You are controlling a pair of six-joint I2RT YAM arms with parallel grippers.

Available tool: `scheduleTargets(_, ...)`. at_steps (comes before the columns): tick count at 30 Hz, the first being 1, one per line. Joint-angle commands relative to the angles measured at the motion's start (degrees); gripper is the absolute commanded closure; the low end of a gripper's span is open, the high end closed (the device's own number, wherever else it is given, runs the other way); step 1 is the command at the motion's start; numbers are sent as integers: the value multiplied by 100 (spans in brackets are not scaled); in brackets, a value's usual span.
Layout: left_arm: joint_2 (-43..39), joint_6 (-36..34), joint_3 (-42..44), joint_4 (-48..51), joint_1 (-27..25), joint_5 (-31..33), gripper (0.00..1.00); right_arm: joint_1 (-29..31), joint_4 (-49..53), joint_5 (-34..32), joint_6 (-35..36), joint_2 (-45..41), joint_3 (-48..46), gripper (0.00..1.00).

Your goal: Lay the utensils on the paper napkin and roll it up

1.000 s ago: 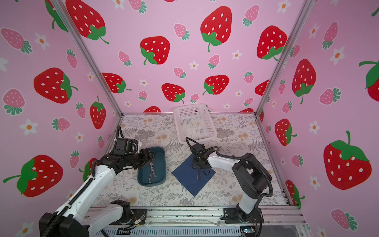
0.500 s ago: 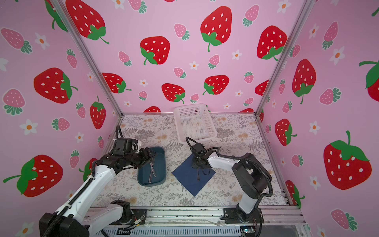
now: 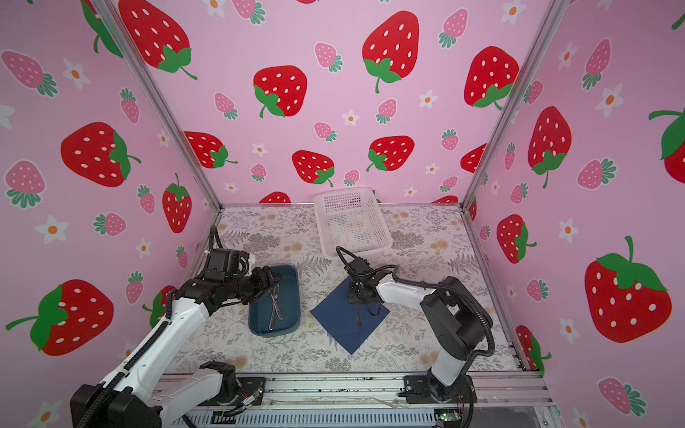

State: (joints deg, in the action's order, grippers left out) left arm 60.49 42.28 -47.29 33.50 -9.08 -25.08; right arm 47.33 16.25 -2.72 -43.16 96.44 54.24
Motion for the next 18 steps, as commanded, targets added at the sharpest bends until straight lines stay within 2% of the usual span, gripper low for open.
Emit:
scheduleTargets(1, 28, -134, -98, 212, 30, 98, 29, -26, 99, -73, 167, -473, 10, 82)
scheduleTargets(6, 309, -298, -272, 686, 29, 536, 43, -38, -58, 238, 390, -950, -54, 75)
scheduleTargets(14, 1314, -404, -680, 1328, 31, 1254, 51, -36, -1368, 1512, 599, -1673, -308, 64)
scheduleTargets(17, 1703, -576, -802, 1297, 30, 1162, 67, -37, -1771, 1799, 533, -1759, -350, 60)
scheduleTargets(18, 1815, -672, -819, 1253, 21, 1095, 68, -40, -1901, 1882, 519, -1782, -365, 57)
